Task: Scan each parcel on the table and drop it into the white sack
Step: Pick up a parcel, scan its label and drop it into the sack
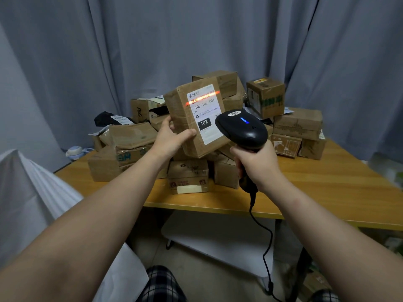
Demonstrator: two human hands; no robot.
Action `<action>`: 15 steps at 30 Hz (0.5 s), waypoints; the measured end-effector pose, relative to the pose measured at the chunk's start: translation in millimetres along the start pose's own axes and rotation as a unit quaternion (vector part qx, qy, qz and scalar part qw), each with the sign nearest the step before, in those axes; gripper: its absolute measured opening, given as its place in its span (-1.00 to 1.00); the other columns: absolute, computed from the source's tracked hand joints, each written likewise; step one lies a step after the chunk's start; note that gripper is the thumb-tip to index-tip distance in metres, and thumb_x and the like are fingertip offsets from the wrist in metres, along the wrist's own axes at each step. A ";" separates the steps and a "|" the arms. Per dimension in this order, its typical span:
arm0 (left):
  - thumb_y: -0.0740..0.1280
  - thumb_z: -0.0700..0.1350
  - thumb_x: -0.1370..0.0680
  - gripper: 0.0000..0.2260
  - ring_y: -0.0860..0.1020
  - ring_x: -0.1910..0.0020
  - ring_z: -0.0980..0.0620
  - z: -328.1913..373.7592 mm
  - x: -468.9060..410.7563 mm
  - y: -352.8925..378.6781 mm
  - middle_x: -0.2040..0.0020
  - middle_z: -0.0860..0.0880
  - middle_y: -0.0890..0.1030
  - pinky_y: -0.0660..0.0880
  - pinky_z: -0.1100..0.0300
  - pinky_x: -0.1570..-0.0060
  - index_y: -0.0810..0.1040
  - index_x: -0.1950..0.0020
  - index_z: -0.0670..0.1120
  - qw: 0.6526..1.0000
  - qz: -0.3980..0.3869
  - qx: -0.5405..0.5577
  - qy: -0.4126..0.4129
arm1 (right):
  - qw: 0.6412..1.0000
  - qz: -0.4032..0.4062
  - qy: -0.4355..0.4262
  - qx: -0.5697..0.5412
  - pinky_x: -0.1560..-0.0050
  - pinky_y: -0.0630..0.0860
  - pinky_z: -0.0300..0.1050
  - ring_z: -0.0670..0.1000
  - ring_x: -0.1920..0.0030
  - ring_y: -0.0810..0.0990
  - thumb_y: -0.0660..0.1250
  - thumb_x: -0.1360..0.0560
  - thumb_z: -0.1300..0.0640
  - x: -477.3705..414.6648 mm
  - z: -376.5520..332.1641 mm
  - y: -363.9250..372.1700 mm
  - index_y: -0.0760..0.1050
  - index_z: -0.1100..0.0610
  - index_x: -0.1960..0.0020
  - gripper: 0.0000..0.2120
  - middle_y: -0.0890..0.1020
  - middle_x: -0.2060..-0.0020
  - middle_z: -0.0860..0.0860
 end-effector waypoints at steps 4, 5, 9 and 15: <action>0.47 -0.12 -0.45 -0.23 0.47 -0.27 0.04 -1.9 0.6 0.7 -0.32 0.01 0.47 0.47 0.21 -0.10 0.11 -0.54 -0.05 1.000 0.004 0.000 0.000 | 1.000 -0.003 -0.004 -0.013 0.40 0.43 -0.10 -0.03 0.57 0.45 0.37 -0.45 0.30 3.2 5.0 -3.9 0.47 0.12 0.31 -0.79 0.48 0.56 0.01; 0.47 -0.12 -0.45 -0.23 0.47 -0.27 0.03 -2.7 1.1 1.7 -0.32 0.01 0.47 0.47 0.17 -0.13 0.11 -0.54 -0.05 1.000 0.003 -0.001 -0.001 | 1.000 -0.008 -0.001 -0.016 0.40 0.44 -0.10 -0.03 0.56 0.46 0.37 -0.46 0.29 3.7 5.7 -3.6 0.48 0.12 0.30 -0.81 0.48 0.54 0.02; 0.46 -0.12 -0.46 -0.25 0.51 -0.17 0.13 4.4 11.8 5.6 -0.19 0.10 0.47 0.48 0.29 0.01 0.11 -0.54 -0.05 1.000 -0.002 0.006 0.011 | 0.999 -0.026 -0.001 -0.019 0.40 0.45 -0.08 -0.01 0.53 0.47 0.38 -0.48 0.26 5.4 3.1 -0.1 0.49 0.14 0.25 -0.84 0.50 0.50 0.07; 0.47 -0.10 -0.45 -0.22 0.50 -0.18 0.18 -2.0 52.9 -19.2 -0.35 0.02 0.46 0.50 0.33 -0.02 0.12 -0.55 -0.04 0.997 0.041 0.057 0.023 | 0.996 -0.068 -0.034 -0.045 0.43 0.45 -0.08 0.02 0.52 0.47 0.40 -0.47 0.28 13.2 -15.5 23.3 0.53 0.20 0.22 -0.90 0.49 0.53 0.04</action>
Point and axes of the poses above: each hand's wrist, its own x-axis away from the middle knuckle, its own y-axis out of the palm, z = x × y, the point moved 10 cm from there along -x, towards the middle knuckle
